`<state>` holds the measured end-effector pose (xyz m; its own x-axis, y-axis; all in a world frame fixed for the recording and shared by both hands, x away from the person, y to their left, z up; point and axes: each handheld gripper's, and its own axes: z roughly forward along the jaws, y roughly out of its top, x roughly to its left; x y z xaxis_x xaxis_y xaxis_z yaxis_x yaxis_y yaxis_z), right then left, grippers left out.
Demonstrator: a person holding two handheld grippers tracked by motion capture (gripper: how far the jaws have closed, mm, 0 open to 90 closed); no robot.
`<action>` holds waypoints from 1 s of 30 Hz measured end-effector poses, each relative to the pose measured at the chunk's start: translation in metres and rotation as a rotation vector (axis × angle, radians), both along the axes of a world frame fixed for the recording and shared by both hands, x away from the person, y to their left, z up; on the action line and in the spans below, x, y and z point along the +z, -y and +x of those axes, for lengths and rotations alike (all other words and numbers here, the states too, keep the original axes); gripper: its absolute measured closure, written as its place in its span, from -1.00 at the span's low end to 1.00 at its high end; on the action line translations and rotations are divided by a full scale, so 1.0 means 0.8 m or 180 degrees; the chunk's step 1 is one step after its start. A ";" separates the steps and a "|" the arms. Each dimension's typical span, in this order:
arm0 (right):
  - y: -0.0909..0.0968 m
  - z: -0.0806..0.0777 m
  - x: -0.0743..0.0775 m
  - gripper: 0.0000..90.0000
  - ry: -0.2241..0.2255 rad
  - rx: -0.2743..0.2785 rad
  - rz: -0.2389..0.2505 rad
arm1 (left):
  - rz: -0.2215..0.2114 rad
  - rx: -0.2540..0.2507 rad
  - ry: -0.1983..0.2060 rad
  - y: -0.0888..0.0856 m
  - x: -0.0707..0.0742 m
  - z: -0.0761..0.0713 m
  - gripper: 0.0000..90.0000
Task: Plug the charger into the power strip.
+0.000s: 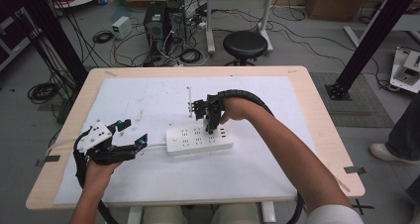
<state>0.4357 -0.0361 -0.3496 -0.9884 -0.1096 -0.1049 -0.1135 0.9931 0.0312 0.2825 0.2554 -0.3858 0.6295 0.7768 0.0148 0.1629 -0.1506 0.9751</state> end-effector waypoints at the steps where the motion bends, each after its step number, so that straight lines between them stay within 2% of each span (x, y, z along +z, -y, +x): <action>1: -0.001 0.001 0.000 0.42 0.0005 0.0028 0.0006 | -0.0013 0.0004 -0.0006 0.000 0.000 -0.001 -0.53; 2: -0.001 0.001 0.000 0.42 0.0005 0.0028 0.0006 | -0.0013 0.0004 -0.0006 0.000 0.000 -0.001 -0.53; 4: -0.006 0.000 -0.009 0.42 0.0005 0.0001 -0.0160 | -0.0028 0.0029 0.0006 -0.002 0.000 -0.005 -0.53; 12: -0.011 0.005 -0.009 0.42 -0.0069 0.0001 -0.0195 | -0.0026 0.0065 0.0014 -0.007 0.001 -0.006 -0.53; 17: -0.018 0.007 -0.009 0.43 -0.0093 0.0014 -0.0292 | -0.0026 0.0037 0.0004 -0.003 0.000 -0.005 -0.53; 21: -0.018 0.008 -0.012 0.43 -0.0102 0.0049 -0.0273 | 0.0003 0.0015 -0.0027 -0.002 -0.002 -0.006 -0.46; 30: -0.016 0.009 -0.015 0.43 -0.0111 0.0005 -0.0267 | -0.0039 0.0068 0.0014 -0.007 -0.001 -0.006 -0.46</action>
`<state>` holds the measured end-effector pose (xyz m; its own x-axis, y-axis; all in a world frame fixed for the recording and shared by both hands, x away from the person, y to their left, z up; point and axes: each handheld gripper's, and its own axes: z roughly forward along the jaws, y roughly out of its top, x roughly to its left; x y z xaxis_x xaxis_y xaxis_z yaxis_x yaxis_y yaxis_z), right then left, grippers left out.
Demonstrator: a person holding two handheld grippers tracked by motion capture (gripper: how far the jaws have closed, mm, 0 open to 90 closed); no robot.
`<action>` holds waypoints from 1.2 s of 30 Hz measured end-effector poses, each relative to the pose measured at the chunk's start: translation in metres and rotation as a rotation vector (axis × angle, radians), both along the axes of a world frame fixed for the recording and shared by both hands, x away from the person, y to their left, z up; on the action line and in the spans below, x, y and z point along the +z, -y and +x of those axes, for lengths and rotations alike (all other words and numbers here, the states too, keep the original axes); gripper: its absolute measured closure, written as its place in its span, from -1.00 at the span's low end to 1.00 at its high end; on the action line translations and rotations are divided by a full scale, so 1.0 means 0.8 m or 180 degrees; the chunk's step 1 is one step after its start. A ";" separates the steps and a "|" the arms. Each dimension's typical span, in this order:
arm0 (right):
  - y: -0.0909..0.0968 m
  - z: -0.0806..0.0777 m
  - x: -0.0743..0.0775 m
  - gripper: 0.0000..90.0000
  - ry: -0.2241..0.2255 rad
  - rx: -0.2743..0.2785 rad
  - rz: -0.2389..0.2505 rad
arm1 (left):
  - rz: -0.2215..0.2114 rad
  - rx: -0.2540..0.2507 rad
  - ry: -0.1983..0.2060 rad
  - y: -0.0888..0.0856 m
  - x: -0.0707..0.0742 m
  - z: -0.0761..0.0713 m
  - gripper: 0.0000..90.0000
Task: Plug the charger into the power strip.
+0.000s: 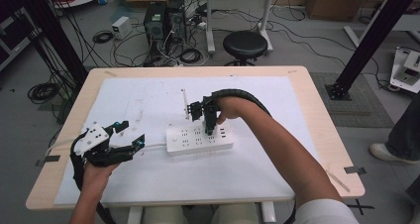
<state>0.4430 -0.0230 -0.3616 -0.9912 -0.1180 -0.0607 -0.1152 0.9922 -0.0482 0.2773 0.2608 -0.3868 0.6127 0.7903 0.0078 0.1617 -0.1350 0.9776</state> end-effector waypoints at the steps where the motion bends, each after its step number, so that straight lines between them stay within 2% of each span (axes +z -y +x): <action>1: 0.001 0.000 0.000 0.43 0.0009 -0.0001 0.0004 | -0.0001 0.0000 0.0010 -0.001 0.001 -0.001 -0.46; 3: 0.004 -0.001 0.000 0.43 -0.0005 -0.0050 0.0047 | 0.0003 0.0013 0.0026 -0.002 0.001 -0.002 -0.47; 5: 0.005 0.000 -0.002 0.42 -0.0014 -0.0021 0.0088 | -0.0005 0.0021 0.0016 -0.003 0.001 -0.003 -0.47; 10: 0.005 0.001 -0.002 0.42 -0.0037 -0.0027 0.0088 | -0.0028 0.0048 0.0044 -0.006 0.002 -0.006 -0.47; 14: 0.011 0.003 -0.003 0.41 -0.0060 -0.0040 0.0235 | -0.0042 0.0054 0.0029 -0.008 0.000 -0.010 -0.47; 17: 0.014 0.001 -0.002 0.41 -0.0042 -0.0090 0.0270 | -0.0036 0.0059 0.0014 -0.010 -0.001 -0.012 -0.47; 18: 0.016 0.003 -0.003 0.40 -0.0036 -0.0034 0.0358 | -0.0039 0.0054 0.0027 -0.011 -0.001 -0.013 -0.47; 22: 0.027 0.004 -0.002 0.33 -0.0117 -0.0275 0.0640 | -0.0023 0.0055 0.0019 -0.012 -0.001 -0.012 -0.47; 25: 0.040 0.007 0.005 0.05 -0.0222 -0.0556 0.0996 | -0.0033 0.0047 0.0013 -0.012 -0.002 -0.009 -0.47; 27: 0.049 0.010 0.012 -0.11 -0.0233 -0.0719 0.1133 | -0.0039 0.0035 0.0006 -0.010 -0.002 -0.007 -0.47; 32: 0.072 0.012 0.030 -0.32 -0.0159 -0.1015 0.1507 | -0.0042 -0.0010 0.0009 -0.002 -0.003 -0.002 -0.47; 34: 0.081 0.012 0.034 -0.42 -0.0101 -0.1098 0.1578 | -0.0036 -0.0029 0.0015 0.000 -0.004 -0.001 -0.47; 36: 0.091 0.011 0.037 -0.43 -0.0033 -0.1310 0.1700 | -0.0032 -0.0044 0.0012 0.001 -0.004 -0.001 -0.47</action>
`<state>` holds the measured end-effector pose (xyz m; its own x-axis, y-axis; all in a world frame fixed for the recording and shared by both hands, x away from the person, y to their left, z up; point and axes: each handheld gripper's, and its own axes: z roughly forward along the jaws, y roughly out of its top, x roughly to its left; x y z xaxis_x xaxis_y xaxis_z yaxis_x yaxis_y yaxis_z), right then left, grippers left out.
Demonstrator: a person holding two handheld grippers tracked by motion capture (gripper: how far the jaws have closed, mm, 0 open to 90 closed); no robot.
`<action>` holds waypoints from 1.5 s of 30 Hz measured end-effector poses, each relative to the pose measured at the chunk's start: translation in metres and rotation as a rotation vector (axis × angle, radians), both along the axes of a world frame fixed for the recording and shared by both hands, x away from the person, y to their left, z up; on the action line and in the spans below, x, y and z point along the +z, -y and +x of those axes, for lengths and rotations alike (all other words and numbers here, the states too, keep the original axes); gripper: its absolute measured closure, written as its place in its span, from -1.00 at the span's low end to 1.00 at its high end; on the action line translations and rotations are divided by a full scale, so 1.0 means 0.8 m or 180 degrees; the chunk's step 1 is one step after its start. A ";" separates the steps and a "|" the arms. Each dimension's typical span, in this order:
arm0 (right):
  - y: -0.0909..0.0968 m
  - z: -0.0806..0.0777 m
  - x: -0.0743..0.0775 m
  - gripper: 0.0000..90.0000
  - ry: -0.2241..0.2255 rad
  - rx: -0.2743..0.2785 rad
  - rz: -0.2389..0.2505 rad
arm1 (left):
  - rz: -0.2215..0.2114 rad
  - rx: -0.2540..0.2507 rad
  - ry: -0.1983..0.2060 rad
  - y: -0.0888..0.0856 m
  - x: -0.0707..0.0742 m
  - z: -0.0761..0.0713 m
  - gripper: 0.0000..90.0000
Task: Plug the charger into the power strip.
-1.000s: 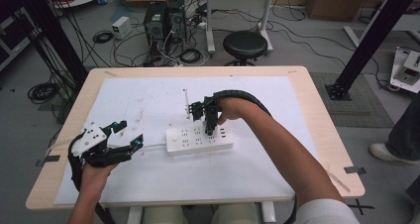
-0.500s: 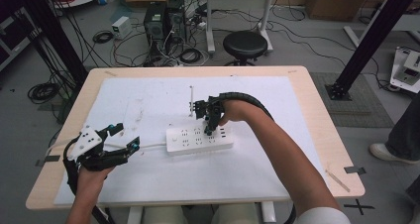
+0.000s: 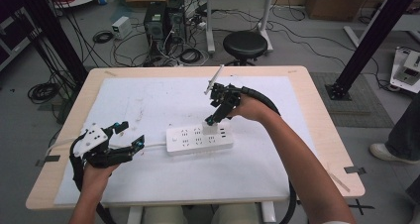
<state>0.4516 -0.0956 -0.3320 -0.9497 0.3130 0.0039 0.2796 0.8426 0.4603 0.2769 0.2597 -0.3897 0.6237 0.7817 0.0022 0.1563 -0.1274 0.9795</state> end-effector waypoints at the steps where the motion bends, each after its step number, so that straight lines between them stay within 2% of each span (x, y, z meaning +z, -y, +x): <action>1: 0.006 0.000 0.001 -0.44 0.0005 -0.0092 0.0069 | 0.0001 0.0003 -0.0002 0.000 0.000 0.001 -0.47; 4: 0.026 -0.004 0.005 -0.54 0.0020 -0.0247 0.0245 | -0.0001 -0.0007 0.0005 0.001 0.001 0.002 -0.47; 7: 0.048 -0.007 0.005 -0.54 0.0167 -0.0473 0.0361 | -0.0004 -0.0022 0.0015 0.003 0.001 0.004 -0.47; 11: 0.075 -0.016 0.004 -0.54 0.0253 -0.0661 0.0563 | -0.0012 -0.0051 0.0018 0.006 0.001 0.007 -0.47; 14: 0.087 -0.019 0.002 -0.57 0.0188 -0.0720 0.0608 | -0.0012 -0.0065 0.0017 0.008 0.002 0.008 -0.47; 17: 0.105 -0.024 -0.001 -0.63 0.0138 -0.0888 0.0673 | -0.0006 -0.0086 0.0038 0.010 0.003 0.008 -0.47; 19: 0.111 -0.027 -0.002 -0.63 0.0132 -0.0872 0.0694 | -0.0015 -0.0095 0.0040 0.011 0.004 0.008 -0.47; 20: 0.122 -0.037 -0.002 -0.64 0.0242 -0.0822 0.0758 | -0.0016 -0.0092 0.0045 0.011 0.004 0.008 -0.47; 22: 0.129 -0.045 -0.001 -0.74 0.0296 -0.0884 0.0802 | -0.0009 -0.0097 0.0053 0.010 0.004 0.007 -0.47; 26: 0.147 -0.059 -0.003 -0.74 0.0429 -0.1028 0.0892 | -0.0024 -0.0096 0.0066 0.011 0.006 0.006 -0.47; 34: 0.184 -0.084 -0.022 -0.74 0.0460 -0.1283 0.1027 | -0.0024 -0.0100 0.0064 0.010 0.004 0.009 -0.47; 45: 0.222 -0.112 -0.034 -0.74 0.0657 -0.1486 0.1279 | -0.0014 -0.0118 0.0064 0.011 0.004 0.011 -0.47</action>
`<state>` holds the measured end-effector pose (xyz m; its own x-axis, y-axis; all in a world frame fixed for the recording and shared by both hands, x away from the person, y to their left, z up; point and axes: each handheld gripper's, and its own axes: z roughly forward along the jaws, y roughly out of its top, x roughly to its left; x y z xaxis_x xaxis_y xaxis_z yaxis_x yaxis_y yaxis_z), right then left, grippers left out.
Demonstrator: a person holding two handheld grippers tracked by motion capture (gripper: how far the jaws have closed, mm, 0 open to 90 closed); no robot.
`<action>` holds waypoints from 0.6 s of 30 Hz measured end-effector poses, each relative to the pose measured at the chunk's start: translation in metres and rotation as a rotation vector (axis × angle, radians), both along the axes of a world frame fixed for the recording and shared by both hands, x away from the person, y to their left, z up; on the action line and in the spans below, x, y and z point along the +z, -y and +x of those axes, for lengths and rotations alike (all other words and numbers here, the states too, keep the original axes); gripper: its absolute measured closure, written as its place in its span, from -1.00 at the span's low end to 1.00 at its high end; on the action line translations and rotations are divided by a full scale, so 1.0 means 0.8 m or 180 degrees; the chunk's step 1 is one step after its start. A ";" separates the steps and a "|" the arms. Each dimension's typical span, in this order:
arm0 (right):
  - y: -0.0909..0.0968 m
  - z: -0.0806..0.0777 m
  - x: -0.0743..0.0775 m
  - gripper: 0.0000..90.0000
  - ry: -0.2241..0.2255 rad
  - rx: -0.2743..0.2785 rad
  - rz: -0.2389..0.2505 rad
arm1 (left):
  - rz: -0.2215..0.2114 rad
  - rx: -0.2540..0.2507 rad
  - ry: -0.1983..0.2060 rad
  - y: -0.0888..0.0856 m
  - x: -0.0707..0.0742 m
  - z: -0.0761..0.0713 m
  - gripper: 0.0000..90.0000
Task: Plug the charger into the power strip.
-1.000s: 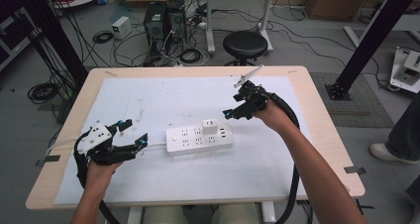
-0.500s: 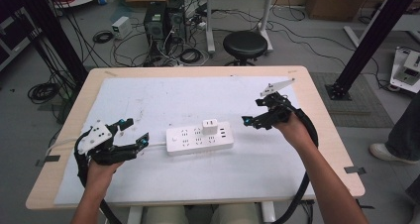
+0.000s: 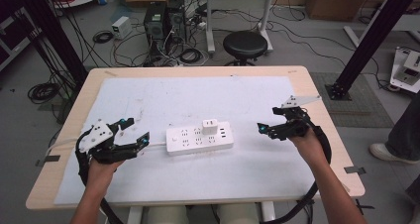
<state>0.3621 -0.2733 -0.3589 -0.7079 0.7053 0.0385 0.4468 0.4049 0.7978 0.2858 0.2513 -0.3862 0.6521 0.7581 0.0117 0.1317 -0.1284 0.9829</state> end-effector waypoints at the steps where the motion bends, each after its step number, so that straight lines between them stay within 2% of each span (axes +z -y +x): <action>1: 0.003 -0.003 -0.001 -0.74 0.0007 -0.0015 0.0013 | -0.0005 0.0007 -0.0008 0.000 0.000 -0.001 -0.47; 13: 0.022 -0.020 -0.017 -0.74 0.0064 -0.0119 0.0157 | 0.0006 0.0031 0.0006 0.000 0.002 0.002 -0.47; 18: 0.026 -0.023 -0.023 -0.74 0.0045 -0.0156 0.0184 | 0.0011 0.0021 -0.0009 0.001 0.002 0.003 -0.47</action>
